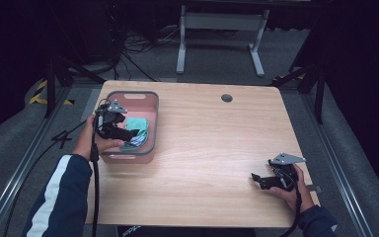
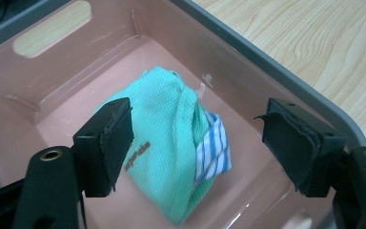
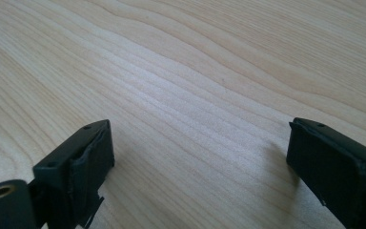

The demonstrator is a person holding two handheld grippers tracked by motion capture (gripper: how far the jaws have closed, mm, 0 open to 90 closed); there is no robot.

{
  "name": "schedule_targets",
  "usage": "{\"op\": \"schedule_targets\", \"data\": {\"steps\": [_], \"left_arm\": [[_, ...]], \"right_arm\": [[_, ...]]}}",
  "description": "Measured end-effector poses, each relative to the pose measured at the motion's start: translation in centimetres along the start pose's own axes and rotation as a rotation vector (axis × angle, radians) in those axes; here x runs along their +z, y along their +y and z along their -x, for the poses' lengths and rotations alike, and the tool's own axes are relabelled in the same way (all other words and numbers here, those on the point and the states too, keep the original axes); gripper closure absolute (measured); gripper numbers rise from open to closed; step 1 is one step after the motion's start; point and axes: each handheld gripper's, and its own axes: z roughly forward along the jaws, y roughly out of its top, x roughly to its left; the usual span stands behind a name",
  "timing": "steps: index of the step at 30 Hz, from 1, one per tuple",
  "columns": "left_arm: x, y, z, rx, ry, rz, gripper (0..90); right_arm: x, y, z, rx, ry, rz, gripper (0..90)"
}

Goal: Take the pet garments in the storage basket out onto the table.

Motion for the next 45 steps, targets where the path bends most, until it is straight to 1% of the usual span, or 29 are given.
{"op": "schedule_targets", "data": {"steps": [2,3,4,5,6,7,8,9,11,12,13,15,17,21,23,24,26,27,28,31,33,35,37,39,41,42,43,44,45], "left_arm": [[0.2,0.2,0.0,0.004,0.005,-0.001,25.9],[0.6,0.5,-0.1,0.005,-0.006,-0.007,25.9],[1.5,0.9,-0.3,0.003,0.006,-0.025,25.8],[1.5,0.9,-0.3,0.003,0.006,-0.025,25.7],[2.2,1.1,-0.5,-0.008,0.017,-0.057,25.7],[2.7,1.1,-0.7,-0.014,0.018,-0.071,25.5],[3.1,1.2,-0.8,-0.029,0.024,-0.080,25.5],[3.6,1.2,-1.0,-0.030,0.026,-0.093,25.5],[4.7,1.2,-1.4,-0.045,0.034,-0.134,25.0],[5.2,1.2,-1.6,-0.058,0.031,-0.152,24.7],[5.6,1.2,-1.7,-0.066,0.027,-0.156,24.7],[6.5,1.2,-1.9,-0.068,0.027,-0.200,24.0],[7.3,1.2,-2.0,-0.076,0.025,-0.261,23.5],[8.5,1.1,-2.4,-0.099,0.017,-0.301,22.7],[9.0,1.0,-2.6,-0.105,0.017,-0.304,21.9],[9.3,1.0,-2.6,-0.112,0.018,-0.313,21.5],[9.6,0.9,-2.8,-0.112,0.019,-0.324,20.4],[9.8,0.9,-2.9,-0.116,0.024,-0.326,20.4],[9.8,0.9,-3.0,-0.123,0.038,-0.334,20.5],[10.2,0.9,-3.2,-0.139,0.047,-0.355,18.3],[10.3,0.9,-3.2,-0.139,0.064,-0.379,16.7],[10.4,1.0,-3.1,-0.123,0.086,-0.386,16.7],[10.3,1.3,-3.0,-0.126,0.097,-0.398,16.7],[10.2,1.5,-2.9,-0.125,0.096,-0.404,17.2],[10.0,1.6,-3.0,-0.111,0.114,-0.399,17.0],[10.0,1.6,-3.0,-0.117,0.107,-0.397,16.6],[10.0,1.6,-3.0,-0.131,0.104,-0.392,16.7],[9.8,1.6,-3.1,-0.142,0.103,-0.377,16.6],[9.8,1.5,-3.1,-0.167,0.110,-0.355,16.6]], "right_arm": [[0.0,0.0,0.0,0.000,0.000,0.000,9.0],[0.0,0.0,0.0,0.000,0.000,0.000,9.0],[0.0,0.0,0.0,0.000,0.000,-0.001,9.0],[0.0,0.0,0.0,0.000,0.000,-0.001,9.0],[0.0,0.0,0.0,0.000,0.000,0.000,9.0],[0.0,0.0,0.0,0.001,0.000,0.000,9.0],[0.0,0.0,0.0,0.000,0.000,0.000,9.0],[0.0,0.0,0.0,0.000,0.000,0.000,9.0],[0.0,0.0,0.0,0.001,-0.001,0.000,9.0],[0.0,0.0,0.0,0.001,-0.001,0.000,9.0],[0.0,0.0,0.0,0.001,-0.001,0.000,9.0],[0.0,0.0,0.0,0.002,-0.001,0.000,9.0],[0.0,0.0,0.0,0.001,-0.001,0.000,9.0],[0.0,0.0,0.0,0.001,-0.001,0.000,9.0],[0.0,0.0,0.0,0.001,0.000,0.000,9.0],[0.0,0.0,0.0,0.001,0.000,0.000,9.0],[0.0,0.0,0.0,-0.003,-0.001,-0.001,9.0],[0.0,0.0,0.0,-0.003,-0.001,-0.001,9.0],[0.0,0.0,0.0,-0.003,-0.001,-0.002,9.0],[0.0,0.0,0.0,-0.005,-0.001,-0.001,8.9],[0.0,0.0,0.0,-0.005,0.000,-0.001,8.9],[0.0,0.0,0.0,-0.005,-0.001,-0.001,8.9],[0.0,0.0,0.0,-0.005,0.000,-0.001,8.9],[0.0,0.0,0.0,-0.005,-0.001,-0.001,8.9],[0.0,0.0,0.0,-0.004,0.000,-0.001,8.9],[0.0,0.0,0.0,-0.005,0.000,-0.002,8.9],[0.0,0.0,0.0,-0.005,0.000,-0.001,8.9],[0.0,0.0,0.0,-0.005,-0.001,-0.002,8.9],[0.0,0.0,0.0,-0.005,-0.001,-0.002,9.0]]}}
